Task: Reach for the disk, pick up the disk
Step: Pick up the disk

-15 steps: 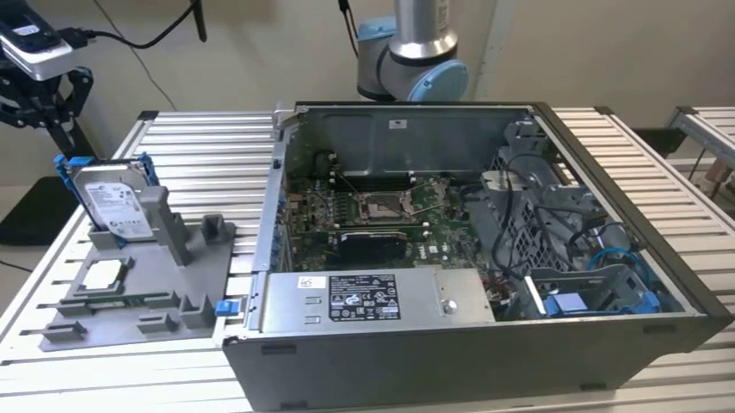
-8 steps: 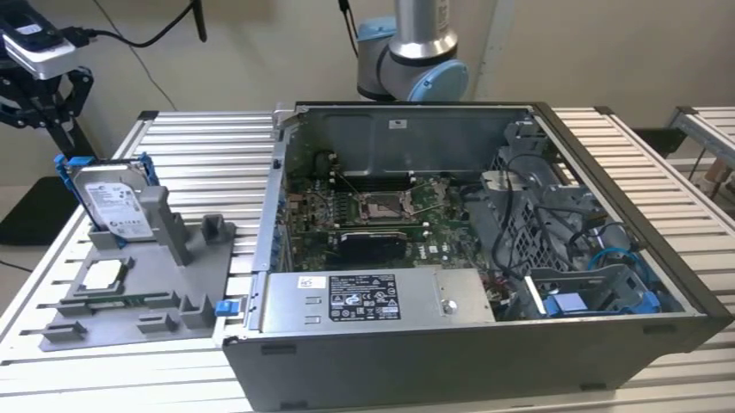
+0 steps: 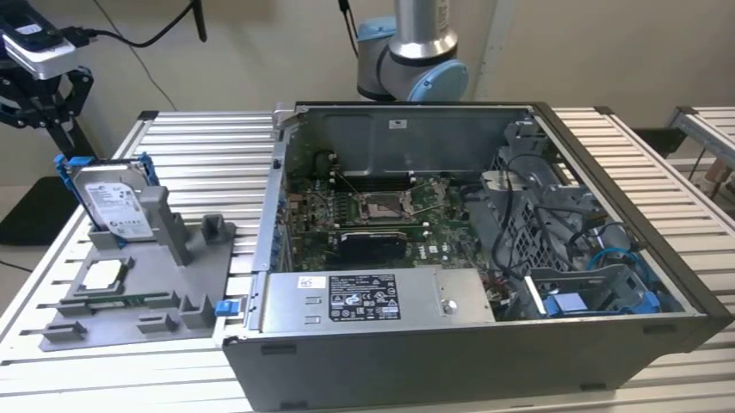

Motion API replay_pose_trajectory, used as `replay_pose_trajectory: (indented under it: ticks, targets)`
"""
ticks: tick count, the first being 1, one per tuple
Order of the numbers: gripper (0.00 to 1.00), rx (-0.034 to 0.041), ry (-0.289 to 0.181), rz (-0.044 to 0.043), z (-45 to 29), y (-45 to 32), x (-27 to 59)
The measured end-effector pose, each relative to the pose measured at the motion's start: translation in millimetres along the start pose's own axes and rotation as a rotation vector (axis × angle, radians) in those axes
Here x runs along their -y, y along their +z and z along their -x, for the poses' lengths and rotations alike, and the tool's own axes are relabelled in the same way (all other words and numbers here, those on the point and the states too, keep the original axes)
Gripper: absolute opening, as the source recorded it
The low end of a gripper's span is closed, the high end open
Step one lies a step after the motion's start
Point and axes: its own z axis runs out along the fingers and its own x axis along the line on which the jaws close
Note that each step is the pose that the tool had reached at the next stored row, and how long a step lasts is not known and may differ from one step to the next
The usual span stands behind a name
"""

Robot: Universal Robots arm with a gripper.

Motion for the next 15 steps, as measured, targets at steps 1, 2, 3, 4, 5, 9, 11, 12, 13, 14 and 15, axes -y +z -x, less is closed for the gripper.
replay_pose_trajectory:
  ticks: [1,2,3,4,5,9,11,12,13,14,15]
  targets:
    - [0.0,0.0,-0.002,0.0,0.0,0.0,0.0]
    - [0.0,-0.0004,-0.008,0.0,0.0,0.0,0.0]
    - [0.0,-0.0007,-0.016,0.0,-0.1,0.0,0.0]
    - [0.0,-0.0011,-0.029,0.0001,-0.1,0.0,0.0]
    - [0.0,-0.0015,-0.044,0.0,-0.1,0.1,0.0]
    - [0.0,-0.003,-0.117,-0.0008,0.0,0.0,0.0]
    - [0.0,-0.0023,-0.153,-0.0018,0.0,0.1,0.0]
    - [0.0,-0.0019,-0.171,-0.0025,0.0,0.1,0.0]
    - [0.0,-0.0016,-0.19,-0.0031,0.0,0.0,0.0]
    - [0.0,-0.0013,-0.208,-0.0038,0.0,-0.1,0.0]
    - [0.0,-0.0011,-0.227,-0.0042,0.0,-0.1,0.0]
